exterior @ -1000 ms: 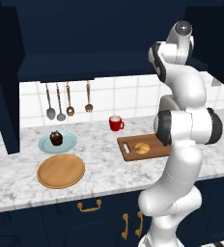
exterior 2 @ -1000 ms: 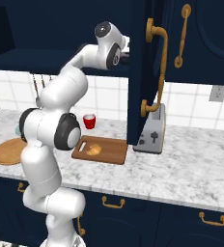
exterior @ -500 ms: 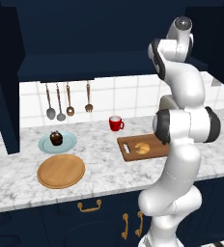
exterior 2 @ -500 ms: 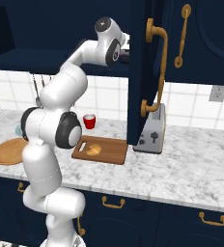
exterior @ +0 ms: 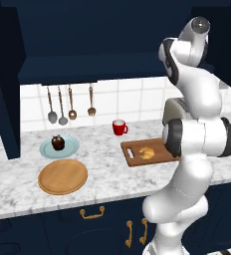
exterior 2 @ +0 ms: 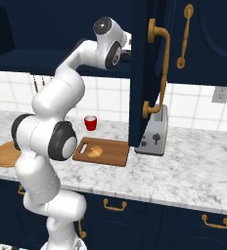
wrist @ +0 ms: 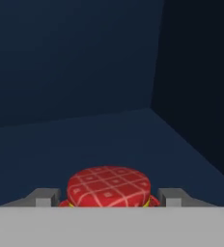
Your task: From the different types of pastries on the counter, select a croissant and place it on the cutting board. Then retrieve a jar of jam from the cabinet and place it alongside the croissant on the cutting board.
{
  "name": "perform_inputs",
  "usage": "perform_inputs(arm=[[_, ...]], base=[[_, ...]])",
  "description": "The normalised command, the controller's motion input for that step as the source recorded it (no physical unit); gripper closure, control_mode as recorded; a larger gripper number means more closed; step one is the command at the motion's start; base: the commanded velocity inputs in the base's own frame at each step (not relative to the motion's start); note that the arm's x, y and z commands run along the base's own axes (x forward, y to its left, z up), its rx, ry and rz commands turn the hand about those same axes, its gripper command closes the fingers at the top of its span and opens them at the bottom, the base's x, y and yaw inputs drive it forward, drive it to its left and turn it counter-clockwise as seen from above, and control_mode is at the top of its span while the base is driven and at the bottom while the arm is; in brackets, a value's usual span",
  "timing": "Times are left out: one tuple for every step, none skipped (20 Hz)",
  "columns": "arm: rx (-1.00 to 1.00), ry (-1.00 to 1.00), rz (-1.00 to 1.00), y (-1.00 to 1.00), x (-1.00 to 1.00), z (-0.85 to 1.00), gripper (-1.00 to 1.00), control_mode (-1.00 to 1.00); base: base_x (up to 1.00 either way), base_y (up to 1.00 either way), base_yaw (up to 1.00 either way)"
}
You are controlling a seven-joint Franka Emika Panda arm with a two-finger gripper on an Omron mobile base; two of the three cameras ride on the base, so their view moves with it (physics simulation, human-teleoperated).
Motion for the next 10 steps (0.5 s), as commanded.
perform_inputs(arm=[[0.0,-0.49,0.16,-0.39,-1.0,-0.42,1.0,-1.0],[0.03,-0.58,0.19,-0.48,-1.0,-0.44,1.0,-1.0],[0.06,-0.57,0.18,-0.55,-1.0,-0.19,1.0,-1.0],[0.07,-0.5,0.1,-0.33,-1.0,0.0,1.0,-1.0],[0.05,-0.38,0.04,-0.09,-1.0,0.0,1.0,-1.0],[0.05,-0.19,0.01,0.0,-1.0,0.19,1.0,-1.0],[0.09,-0.01,0.0,0.0,-0.87,0.26,1.0,-1.0],[0.12,0.0,0.0,0.0,-0.94,0.34,1.0,-1.0],[0.1,0.0,0.03,0.0,-0.96,0.41,1.0,-1.0],[0.03,0.0,0.09,0.05,-1.0,0.54,1.0,-1.0]], base=[[0.0,0.0,0.0],[0.0,0.0,0.0],[0.0,0.0,0.0],[0.0,0.0,0.0],[0.0,0.0,0.0],[0.0,0.0,0.0],[0.0,0.0,0.0],[0.0,0.0,0.0],[0.0,0.0,0.0],[0.0,0.0,0.0]])
